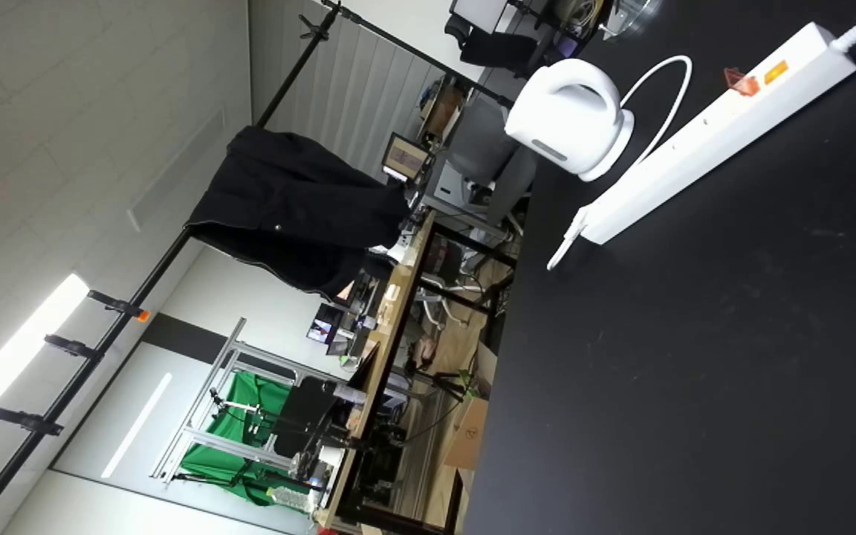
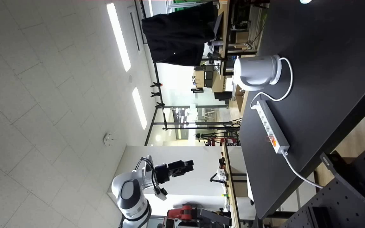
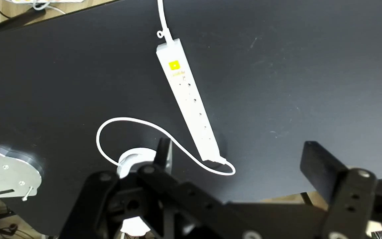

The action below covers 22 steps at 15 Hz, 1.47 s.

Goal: Turn the kettle switch off

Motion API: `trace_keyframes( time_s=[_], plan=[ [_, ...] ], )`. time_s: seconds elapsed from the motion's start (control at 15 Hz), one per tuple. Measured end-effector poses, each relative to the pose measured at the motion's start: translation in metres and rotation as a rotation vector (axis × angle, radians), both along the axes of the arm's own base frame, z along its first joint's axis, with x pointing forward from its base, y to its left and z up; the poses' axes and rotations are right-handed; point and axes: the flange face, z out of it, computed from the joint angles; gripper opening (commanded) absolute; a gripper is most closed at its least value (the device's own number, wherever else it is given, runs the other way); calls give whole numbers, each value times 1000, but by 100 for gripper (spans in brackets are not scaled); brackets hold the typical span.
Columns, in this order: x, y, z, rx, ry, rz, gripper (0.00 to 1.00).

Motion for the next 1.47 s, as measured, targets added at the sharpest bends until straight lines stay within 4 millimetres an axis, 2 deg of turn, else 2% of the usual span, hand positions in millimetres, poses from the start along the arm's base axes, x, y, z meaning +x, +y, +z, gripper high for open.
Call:
trace_keyframes(
  time_s=[0.27,0.47,0.53,0.67,1.0,1.27,1.33,1.4,1.47],
  plan=[
    [34,-15,-13,17,-81,-30,100],
    [67,-28,-33,13,-121,-42,100],
    [78,-33,-41,8,-128,-42,75],
    [102,-45,-54,-11,-137,-41,67],
    [162,-84,-72,-69,-127,-62,31],
    [196,-102,-78,-81,-107,-90,3],
    [202,-105,-78,-81,-102,-96,1],
    [208,-108,-79,-82,-91,-104,15],
    [213,-111,-80,-80,-69,-113,7]
  ],
)
